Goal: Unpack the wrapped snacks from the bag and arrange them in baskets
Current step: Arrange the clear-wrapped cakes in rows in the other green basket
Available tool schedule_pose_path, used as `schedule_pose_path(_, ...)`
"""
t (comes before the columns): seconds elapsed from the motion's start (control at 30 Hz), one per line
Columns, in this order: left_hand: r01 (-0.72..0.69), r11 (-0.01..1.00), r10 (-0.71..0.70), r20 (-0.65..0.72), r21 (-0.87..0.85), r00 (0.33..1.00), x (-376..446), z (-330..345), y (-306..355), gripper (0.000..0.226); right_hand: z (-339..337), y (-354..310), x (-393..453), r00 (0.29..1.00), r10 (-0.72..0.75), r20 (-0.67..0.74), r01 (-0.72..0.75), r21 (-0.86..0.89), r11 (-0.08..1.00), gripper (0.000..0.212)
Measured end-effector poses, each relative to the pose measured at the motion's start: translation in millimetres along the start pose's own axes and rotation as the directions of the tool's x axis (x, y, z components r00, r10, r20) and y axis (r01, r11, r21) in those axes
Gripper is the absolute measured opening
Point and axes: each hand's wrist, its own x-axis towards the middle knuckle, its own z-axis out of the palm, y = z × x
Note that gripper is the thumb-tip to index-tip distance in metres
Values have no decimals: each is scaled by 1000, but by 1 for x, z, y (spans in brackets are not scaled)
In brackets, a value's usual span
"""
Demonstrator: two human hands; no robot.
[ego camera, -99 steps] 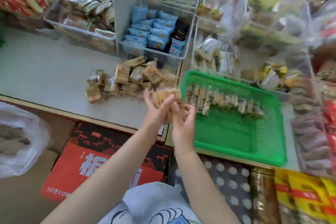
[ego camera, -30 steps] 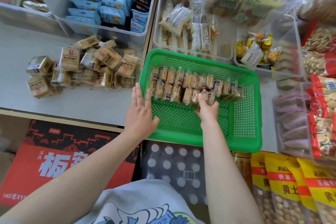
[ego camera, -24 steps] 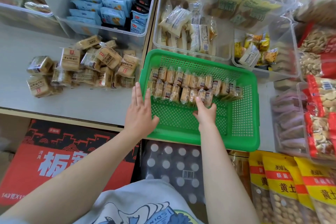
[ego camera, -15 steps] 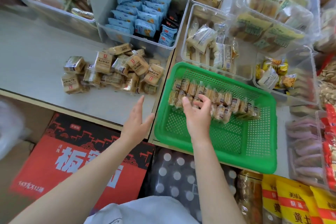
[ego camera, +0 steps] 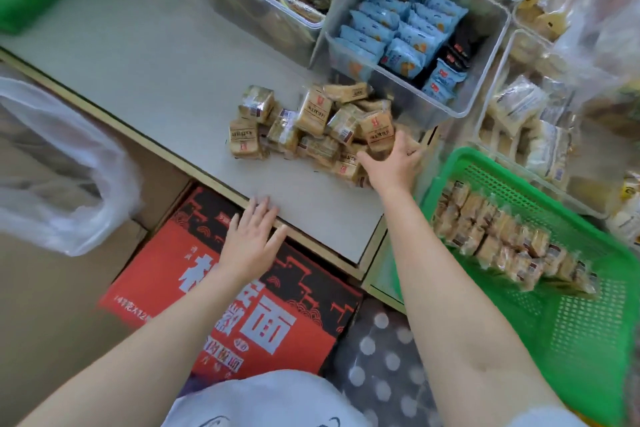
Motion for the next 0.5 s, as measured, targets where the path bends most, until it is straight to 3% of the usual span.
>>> schedule_pose_path(0.1, -1, 999, 2, 17, -37, 1000, -1, -1, -1, 63, 2, -11, 9, 999, 12, -53, -12, 2, 1000, 75)
schedule_pose_path(0.27, -2, 996, 5, 32, -89, 999, -2, -4, -1, 64, 4, -15, -5, 1000, 2, 12, -3, 30, 1000, 62)
schedule_pose_path(0.4, -6, 987, 5, -11, -158, 1000, -7, -15, 5, 67, 11, 5, -59, 978, -38, 206, -20, 271, 962, 42)
schedule_pose_path(0.5, -41, 886, 2, -85, -463, 996, -15, -35, 25, 67, 13, 20, -104, 933, -52, 357, -76, 336, 939, 51)
